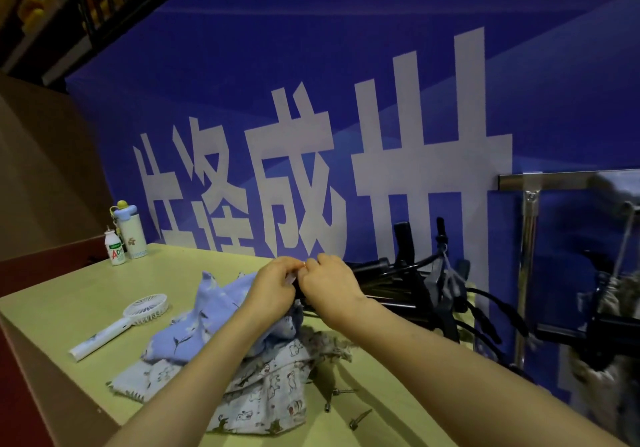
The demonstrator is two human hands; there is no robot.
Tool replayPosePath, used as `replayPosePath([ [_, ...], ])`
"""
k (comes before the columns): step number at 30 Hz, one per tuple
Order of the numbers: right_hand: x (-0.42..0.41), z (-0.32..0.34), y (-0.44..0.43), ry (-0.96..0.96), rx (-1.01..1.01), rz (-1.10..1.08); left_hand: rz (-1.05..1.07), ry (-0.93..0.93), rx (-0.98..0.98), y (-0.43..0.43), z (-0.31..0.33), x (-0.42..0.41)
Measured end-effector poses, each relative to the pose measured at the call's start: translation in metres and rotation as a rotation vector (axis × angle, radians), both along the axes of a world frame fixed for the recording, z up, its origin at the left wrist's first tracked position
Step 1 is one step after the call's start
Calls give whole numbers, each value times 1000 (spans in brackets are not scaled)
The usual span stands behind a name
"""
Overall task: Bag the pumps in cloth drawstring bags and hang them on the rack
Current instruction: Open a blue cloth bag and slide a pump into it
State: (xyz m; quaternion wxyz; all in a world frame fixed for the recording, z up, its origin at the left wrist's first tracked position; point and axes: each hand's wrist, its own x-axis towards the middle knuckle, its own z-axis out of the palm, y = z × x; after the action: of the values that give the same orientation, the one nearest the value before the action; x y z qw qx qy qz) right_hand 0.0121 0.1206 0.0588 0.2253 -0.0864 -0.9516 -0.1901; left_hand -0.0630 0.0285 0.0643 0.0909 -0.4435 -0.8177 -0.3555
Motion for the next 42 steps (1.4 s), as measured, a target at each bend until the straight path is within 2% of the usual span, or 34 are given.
replayPosePath([
  [6,-3,9,-2,100,44,145,-21,100,-141,-11,8,-3],
  [14,-12,14,-6,292,109,308,-24,138,-33,-24,12,-22],
  [17,-4,3,-2,443,132,476,35,166,31,-31,13,-35],
  [19,-2,-10,1,450,-3,459,81,116,106,-36,14,-39],
  [22,-18,-21,6,226,-601,108,84,42,197,-40,16,-40],
  [24,-32,-23,2,59,-868,37,85,6,243,-44,18,-42],
  [26,-41,-21,-5,-13,-944,28,84,-22,271,-42,19,-42],
  [32,-75,-10,-28,14,-1146,-37,77,-42,322,-51,26,-46],
  [34,-82,-9,-33,9,-1118,-87,54,-60,346,-52,29,-46],
  [37,-81,-4,-36,-1,-903,-227,51,-57,368,-54,31,-47],
  [39,-82,0,-28,99,-880,-244,83,-38,349,-56,31,-50],
  [40,-81,4,-23,191,-955,-206,104,-33,335,-56,29,-52],
  [42,-80,17,-15,386,-1271,-27,138,-31,295,-55,24,-52],
])
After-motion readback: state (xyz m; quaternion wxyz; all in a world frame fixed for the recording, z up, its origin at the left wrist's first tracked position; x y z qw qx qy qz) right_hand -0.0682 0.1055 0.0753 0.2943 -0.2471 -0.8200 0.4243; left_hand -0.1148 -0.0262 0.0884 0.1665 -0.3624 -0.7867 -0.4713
